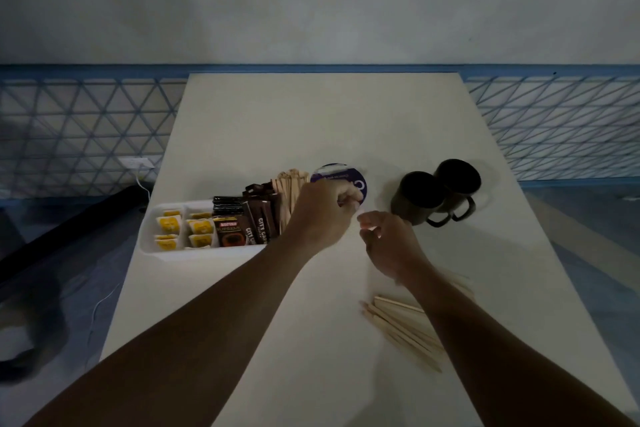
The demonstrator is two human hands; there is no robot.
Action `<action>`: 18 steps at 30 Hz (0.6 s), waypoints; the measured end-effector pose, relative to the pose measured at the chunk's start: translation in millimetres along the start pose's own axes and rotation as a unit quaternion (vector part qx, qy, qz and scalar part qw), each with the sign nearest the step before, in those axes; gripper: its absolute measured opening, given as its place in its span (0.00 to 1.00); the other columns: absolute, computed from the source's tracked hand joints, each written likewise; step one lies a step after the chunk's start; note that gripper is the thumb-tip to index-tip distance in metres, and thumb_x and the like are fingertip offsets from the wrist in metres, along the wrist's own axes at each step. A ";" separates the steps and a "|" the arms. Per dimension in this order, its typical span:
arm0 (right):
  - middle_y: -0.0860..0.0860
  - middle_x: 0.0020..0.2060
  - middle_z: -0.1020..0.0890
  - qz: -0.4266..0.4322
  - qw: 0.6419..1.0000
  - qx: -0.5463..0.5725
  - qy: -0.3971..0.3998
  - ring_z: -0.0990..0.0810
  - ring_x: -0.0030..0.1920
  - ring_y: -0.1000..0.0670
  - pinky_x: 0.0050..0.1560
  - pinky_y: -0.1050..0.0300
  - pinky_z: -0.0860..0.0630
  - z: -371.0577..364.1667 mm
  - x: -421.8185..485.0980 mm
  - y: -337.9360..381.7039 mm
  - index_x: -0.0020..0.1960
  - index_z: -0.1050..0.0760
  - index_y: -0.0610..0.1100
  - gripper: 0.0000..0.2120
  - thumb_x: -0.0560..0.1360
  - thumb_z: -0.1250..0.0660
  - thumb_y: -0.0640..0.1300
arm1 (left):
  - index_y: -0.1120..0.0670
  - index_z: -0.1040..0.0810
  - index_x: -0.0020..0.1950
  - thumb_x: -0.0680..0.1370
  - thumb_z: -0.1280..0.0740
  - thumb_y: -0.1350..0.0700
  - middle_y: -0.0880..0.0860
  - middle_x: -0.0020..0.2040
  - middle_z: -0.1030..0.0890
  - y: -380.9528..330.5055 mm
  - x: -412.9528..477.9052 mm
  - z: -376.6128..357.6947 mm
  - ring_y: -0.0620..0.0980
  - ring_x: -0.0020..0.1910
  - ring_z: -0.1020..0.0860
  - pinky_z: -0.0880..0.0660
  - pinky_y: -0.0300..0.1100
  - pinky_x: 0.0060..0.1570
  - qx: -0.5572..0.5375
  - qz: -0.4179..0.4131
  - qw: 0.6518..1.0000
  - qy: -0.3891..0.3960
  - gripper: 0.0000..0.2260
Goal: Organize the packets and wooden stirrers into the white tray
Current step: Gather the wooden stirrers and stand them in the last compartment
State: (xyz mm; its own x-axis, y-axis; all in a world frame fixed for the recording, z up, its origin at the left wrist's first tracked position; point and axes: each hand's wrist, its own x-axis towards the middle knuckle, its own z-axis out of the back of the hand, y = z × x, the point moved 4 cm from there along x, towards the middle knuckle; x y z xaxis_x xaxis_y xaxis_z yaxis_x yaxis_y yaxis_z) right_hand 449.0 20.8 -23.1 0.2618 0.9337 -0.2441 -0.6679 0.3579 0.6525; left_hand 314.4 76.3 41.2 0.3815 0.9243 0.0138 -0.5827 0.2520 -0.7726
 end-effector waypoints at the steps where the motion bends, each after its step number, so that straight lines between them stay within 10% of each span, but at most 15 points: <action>1: 0.50 0.60 0.18 -0.007 1.000 0.001 -0.002 0.20 0.56 0.52 0.57 0.57 0.23 3.6 -4.2 -6.8 0.66 0.22 0.46 0.16 0.79 0.35 0.39 | 0.56 0.15 0.52 0.76 0.30 0.60 0.50 0.48 0.14 -2.7 -4.5 -9.4 0.40 0.42 0.23 0.33 0.19 0.41 0.004 -0.004 1.000 0.018 0.07; 18: 0.47 0.60 0.21 -0.020 0.982 -0.185 0.012 0.25 0.61 0.44 0.61 0.49 0.28 52.6 -51.4 -108.2 0.63 0.22 0.47 0.17 0.74 0.32 0.43 | 0.55 0.23 0.66 0.74 0.27 0.56 0.55 0.61 0.20 -20.9 -77.2 -124.8 0.54 0.60 0.22 0.23 0.48 0.59 0.122 0.003 0.959 0.257 0.21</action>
State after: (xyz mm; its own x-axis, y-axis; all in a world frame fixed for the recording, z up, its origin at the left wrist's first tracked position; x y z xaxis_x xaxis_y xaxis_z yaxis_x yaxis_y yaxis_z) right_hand 544.4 -66.3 -43.4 0.2795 0.9173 -0.2835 -0.8666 0.3682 0.3369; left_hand 386.7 -36.2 -23.0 0.6452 0.6777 -0.3527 -0.7117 0.3651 -0.6002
